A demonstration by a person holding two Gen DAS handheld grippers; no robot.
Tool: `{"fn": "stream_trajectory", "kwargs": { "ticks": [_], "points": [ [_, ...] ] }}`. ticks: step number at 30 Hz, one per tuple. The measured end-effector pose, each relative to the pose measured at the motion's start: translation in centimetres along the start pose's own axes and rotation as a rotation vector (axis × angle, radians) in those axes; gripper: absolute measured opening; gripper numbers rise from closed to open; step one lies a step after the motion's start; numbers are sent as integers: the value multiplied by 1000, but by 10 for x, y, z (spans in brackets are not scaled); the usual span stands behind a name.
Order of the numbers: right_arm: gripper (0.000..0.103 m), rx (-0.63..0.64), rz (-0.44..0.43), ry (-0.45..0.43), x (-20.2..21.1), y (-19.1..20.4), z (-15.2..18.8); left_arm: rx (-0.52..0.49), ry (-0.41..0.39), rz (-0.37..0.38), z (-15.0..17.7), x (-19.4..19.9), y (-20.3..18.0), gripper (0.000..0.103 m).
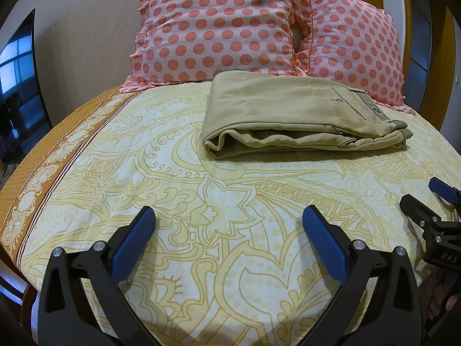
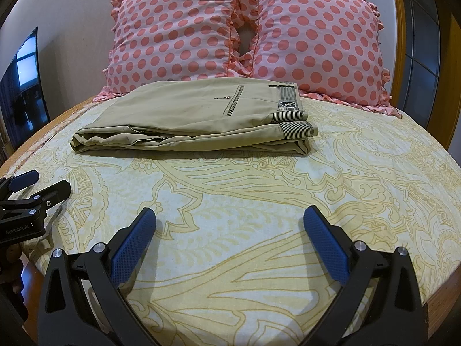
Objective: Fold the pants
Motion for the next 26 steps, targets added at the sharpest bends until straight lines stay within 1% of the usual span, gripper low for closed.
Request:
{"fn": "stream_trajectory", "kwargs": {
  "ticks": [26],
  "points": [
    [102, -3, 4, -2, 0, 1, 1, -4, -9, -1, -1, -1, 2, 101]
  ]
}}
Point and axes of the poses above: each gripper's, at about its wrist camera, not at the fingertips, and x roughly against the way its jaws point, y to its left, z to its underside, the point moved 2 cm from there along -x, roughly the way its jaws point, and after that the axes turned 8 degrees about z, right-handed, at the moved point
